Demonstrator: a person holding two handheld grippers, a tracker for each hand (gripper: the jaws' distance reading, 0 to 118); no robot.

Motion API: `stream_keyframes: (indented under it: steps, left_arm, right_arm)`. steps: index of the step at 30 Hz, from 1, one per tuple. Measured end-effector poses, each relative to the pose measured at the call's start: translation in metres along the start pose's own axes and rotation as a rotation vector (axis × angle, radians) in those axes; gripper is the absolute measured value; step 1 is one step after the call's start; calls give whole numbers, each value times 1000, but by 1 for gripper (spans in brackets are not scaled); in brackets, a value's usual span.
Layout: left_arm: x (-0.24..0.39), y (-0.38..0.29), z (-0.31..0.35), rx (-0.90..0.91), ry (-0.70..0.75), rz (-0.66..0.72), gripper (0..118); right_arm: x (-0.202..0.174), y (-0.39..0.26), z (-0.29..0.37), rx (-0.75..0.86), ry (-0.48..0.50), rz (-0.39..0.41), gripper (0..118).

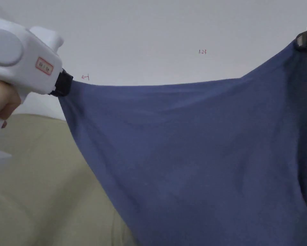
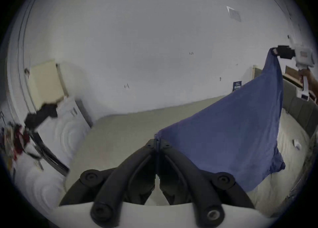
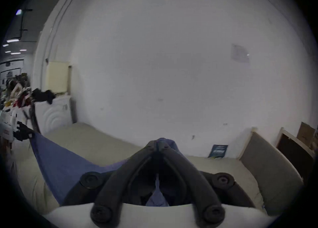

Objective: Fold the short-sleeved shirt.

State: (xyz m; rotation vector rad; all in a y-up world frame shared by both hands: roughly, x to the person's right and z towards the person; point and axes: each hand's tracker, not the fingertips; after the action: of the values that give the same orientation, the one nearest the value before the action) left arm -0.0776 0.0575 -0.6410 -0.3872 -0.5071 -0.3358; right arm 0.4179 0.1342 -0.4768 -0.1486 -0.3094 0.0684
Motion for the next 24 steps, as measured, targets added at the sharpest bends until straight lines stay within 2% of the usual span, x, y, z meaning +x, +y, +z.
stream_keyframes:
  steps: [3,7,10,13,18,24]
  left_arm:
    - [-10,41,-17,12,58,70,1]
    - [-10,84,-17,81,75,87,1]
    - [-10,116,-1,166,98,126,1]
    - [-11,136,19,219,92,117,1]
    - [-24,144,27,240,141,79,1]
    - [-39,111,15,206,88,130,1]
  right_arm:
    - [9,25,-5,41,-74,-53,3]
    - [9,67,-6,94,-110,30,3]
    - [6,98,2,158,-146,23,3]
    - [7,119,17,252,-120,-20,3]
    - [6,132,38,324,-79,-19,3]
    - [-3,99,51,254,-22,-4,3]
